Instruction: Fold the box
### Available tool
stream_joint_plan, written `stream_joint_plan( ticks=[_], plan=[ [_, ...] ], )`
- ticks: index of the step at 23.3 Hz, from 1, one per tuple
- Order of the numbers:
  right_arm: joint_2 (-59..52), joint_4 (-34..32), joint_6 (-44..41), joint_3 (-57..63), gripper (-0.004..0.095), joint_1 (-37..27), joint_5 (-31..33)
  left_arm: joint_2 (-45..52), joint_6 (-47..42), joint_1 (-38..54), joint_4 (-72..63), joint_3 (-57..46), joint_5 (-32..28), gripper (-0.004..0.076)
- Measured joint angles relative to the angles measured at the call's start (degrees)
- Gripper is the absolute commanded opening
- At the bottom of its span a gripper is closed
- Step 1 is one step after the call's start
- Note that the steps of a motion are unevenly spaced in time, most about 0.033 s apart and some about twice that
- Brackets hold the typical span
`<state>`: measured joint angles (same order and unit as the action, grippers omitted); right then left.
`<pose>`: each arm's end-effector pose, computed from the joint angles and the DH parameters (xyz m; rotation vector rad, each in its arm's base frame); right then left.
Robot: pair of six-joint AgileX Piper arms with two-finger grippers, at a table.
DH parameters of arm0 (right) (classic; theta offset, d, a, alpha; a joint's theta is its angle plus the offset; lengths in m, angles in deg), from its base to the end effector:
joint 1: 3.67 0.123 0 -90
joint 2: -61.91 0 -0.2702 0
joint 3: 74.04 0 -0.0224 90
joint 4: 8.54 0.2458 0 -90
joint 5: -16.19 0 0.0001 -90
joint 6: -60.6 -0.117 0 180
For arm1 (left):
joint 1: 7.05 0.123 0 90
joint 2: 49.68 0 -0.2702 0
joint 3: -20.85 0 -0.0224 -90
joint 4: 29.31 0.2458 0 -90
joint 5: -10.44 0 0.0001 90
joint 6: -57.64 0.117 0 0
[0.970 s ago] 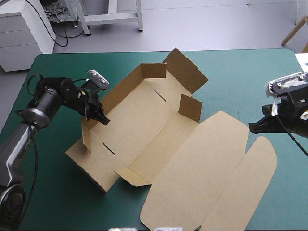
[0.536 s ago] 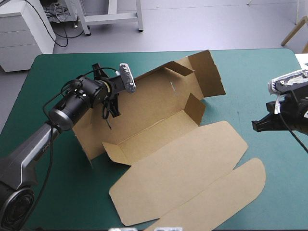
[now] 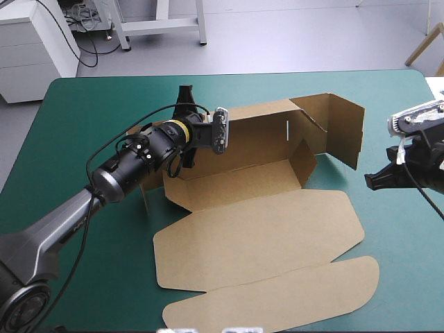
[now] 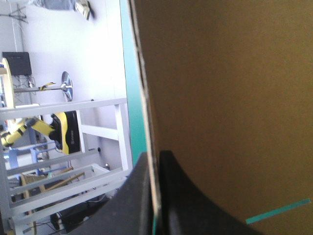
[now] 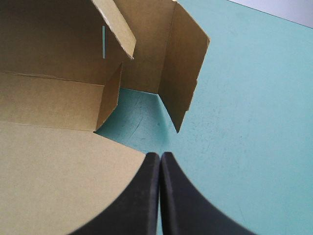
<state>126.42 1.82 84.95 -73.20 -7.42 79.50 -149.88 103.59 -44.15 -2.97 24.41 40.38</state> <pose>0.1892 0.0064 0.4182 -0.3946 2.1938 -0.0426 0.3261 -0.2141 0.3190 1.6791 1.4230 0.5598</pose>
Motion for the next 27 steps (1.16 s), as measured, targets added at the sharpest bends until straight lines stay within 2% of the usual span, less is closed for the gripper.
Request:
stream_joint_plan(
  ticks=[3,7,9,14,23,26,27],
  plan=[
    [0.00,-0.06,0.00,0.00,-0.0020,0.00,-0.37,2.40,1.61,-1.24,0.41,-3.83,-3.97,-0.0008],
    [0.00,-0.17,0.00,0.00,-0.0019,0.00,-0.38,8.99,2.23,-1.68,0.38,-13.04,-12.15,-0.0008],
    [0.00,-0.22,0.00,0.00,-0.0020,0.00,-0.38,12.25,2.47,-2.07,0.44,-16.97,-13.67,-0.0008],
    [0.00,-0.22,-0.56,-0.04,-0.0020,0.00,-0.38,16.78,2.62,-2.08,1.01,-21.23,-13.88,-0.0008],
    [0.00,-0.22,-0.86,-0.04,-0.0016,0.00,-0.32,15.98,1.34,-5.02,5.37,-21.91,-13.38,-0.0008],
    [0.00,0.11,-0.86,-0.04,0.0045,0.00,-0.32,15.11,-0.17,-5.21,6.71,-21.91,-13.99,-0.0008],
    [0.00,0.45,-0.86,-0.04,0.0105,0.00,-0.32,14.83,-0.81,-5.21,7.11,-21.91,-14.12,-0.0008]
  ],
)
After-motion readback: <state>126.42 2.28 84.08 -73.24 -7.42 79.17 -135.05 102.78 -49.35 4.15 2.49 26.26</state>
